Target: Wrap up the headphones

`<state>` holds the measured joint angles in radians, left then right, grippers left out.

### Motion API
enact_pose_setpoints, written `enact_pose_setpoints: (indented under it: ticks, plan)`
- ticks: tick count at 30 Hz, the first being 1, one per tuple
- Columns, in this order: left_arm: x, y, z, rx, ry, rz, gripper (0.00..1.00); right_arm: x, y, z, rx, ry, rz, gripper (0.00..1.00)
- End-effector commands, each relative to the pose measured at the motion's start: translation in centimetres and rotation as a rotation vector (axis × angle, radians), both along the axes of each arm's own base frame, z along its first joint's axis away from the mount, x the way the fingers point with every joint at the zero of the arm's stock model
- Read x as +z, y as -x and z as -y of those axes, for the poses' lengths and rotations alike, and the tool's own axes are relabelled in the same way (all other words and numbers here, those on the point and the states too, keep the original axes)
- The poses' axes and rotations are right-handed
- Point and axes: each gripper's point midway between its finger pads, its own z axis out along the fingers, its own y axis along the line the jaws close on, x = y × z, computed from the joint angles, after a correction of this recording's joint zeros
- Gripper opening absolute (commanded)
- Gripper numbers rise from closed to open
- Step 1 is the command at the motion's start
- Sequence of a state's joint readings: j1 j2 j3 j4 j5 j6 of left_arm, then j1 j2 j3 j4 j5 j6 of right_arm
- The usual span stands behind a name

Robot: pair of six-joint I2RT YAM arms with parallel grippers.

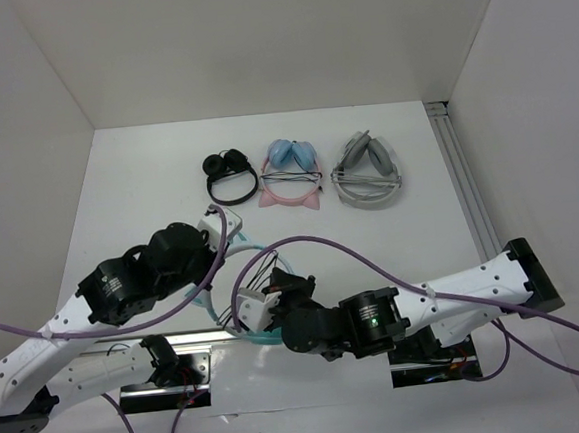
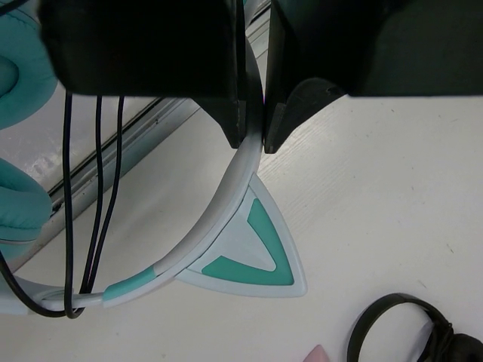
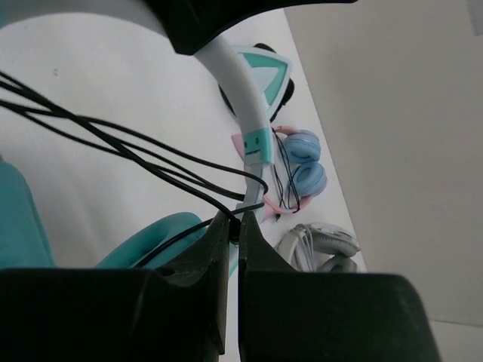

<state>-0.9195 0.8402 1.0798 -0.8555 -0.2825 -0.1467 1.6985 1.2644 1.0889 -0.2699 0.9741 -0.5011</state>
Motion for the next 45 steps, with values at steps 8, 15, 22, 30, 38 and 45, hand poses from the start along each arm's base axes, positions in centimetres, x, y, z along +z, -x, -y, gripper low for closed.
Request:
enact_pose_setpoints:
  ticks: [8, 15, 22, 30, 38, 45]
  plan:
    - [4.1, 0.9, 1.8, -0.107, 0.097, 0.021, 0.00, 1.9, -0.1, 1.1, 0.034, 0.014, -0.058, 0.00]
    - [3.7, 1.1, 2.4, -0.137, 0.089, 0.000, 0.00, 4.4, -0.5, 2.4, 0.031, -0.071, -0.031, 0.00]
    - [2.5, 1.2, 3.1, -0.159, 0.056, -0.044, 0.00, 5.7, -0.7, 2.3, 0.045, -0.080, 0.018, 0.00]
    - [3.0, 2.4, 3.6, -0.222, 0.093, -0.058, 0.00, 6.7, -1.5, 2.9, 0.025, -0.088, 0.055, 0.00]
    - [4.0, 3.4, 3.9, -0.276, 0.132, -0.060, 0.00, 6.4, -2.0, 3.2, 0.020, -0.096, 0.031, 0.00]
    - [4.4, 3.7, 3.8, -0.286, 0.144, -0.058, 0.00, 6.2, -2.9, 3.2, 0.004, -0.120, 0.002, 0.01]
